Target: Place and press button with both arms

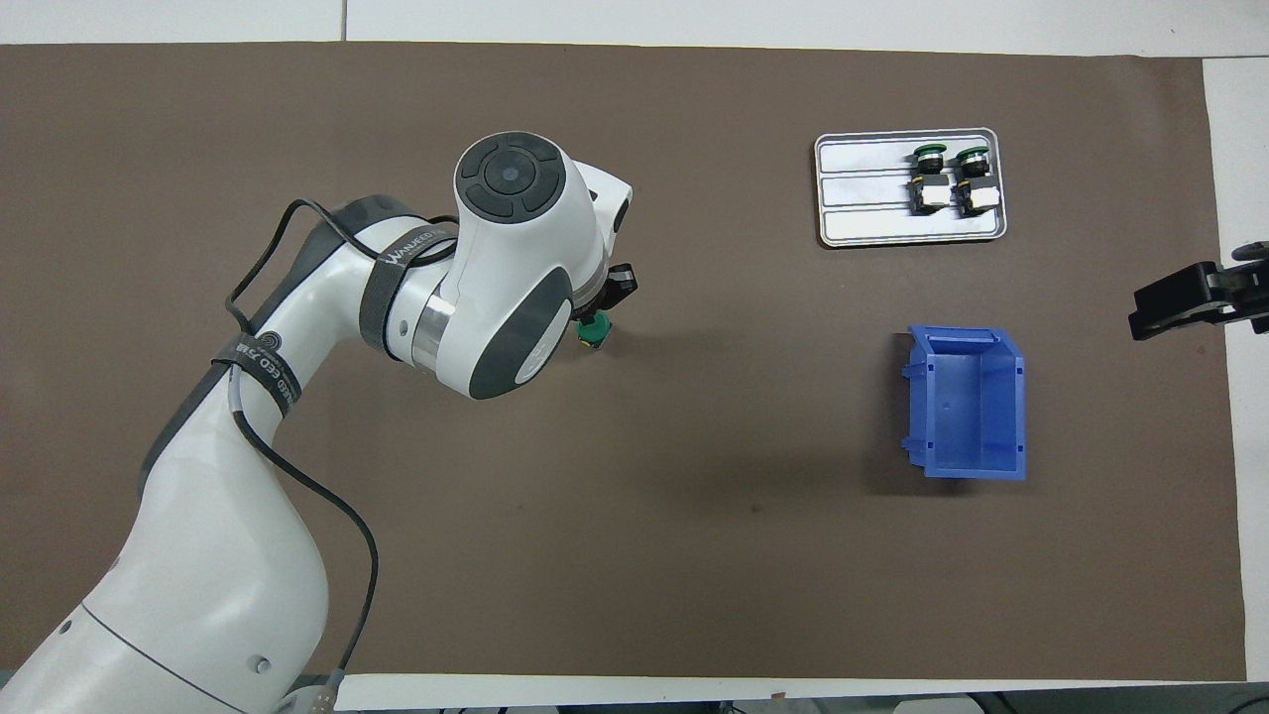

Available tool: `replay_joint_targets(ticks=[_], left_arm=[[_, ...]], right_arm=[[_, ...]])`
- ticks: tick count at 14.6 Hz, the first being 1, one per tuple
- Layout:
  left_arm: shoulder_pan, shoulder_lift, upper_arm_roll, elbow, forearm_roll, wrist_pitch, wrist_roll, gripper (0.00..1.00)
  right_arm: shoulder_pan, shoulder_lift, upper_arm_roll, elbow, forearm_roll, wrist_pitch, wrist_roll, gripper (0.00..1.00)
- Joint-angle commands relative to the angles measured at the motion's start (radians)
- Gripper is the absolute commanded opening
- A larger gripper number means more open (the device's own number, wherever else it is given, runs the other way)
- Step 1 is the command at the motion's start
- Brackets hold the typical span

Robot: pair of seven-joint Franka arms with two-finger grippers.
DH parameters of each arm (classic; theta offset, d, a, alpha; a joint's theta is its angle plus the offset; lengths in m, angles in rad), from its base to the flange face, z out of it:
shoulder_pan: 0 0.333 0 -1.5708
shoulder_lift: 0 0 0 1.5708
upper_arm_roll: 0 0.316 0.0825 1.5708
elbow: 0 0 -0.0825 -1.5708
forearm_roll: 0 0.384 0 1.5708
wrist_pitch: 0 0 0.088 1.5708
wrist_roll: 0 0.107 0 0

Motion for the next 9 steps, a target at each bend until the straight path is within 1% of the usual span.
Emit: replay_joint_targets(ticks=[1,9], left_arm=[[-0.015,0.01,0.01,-0.008,0.022,0.035,-0.02,0.0],[-0.032,0.017,0.01,-0.048,0.019,0.071,-0.02,0.0]], right_arm=[[-0.003,-0.002,0.001,0.005,-0.002,-0.016,-0.016,0.99],[-0.003,-0.002,0.001,0.005,-0.003,-0.016,-0.016,0.99]])
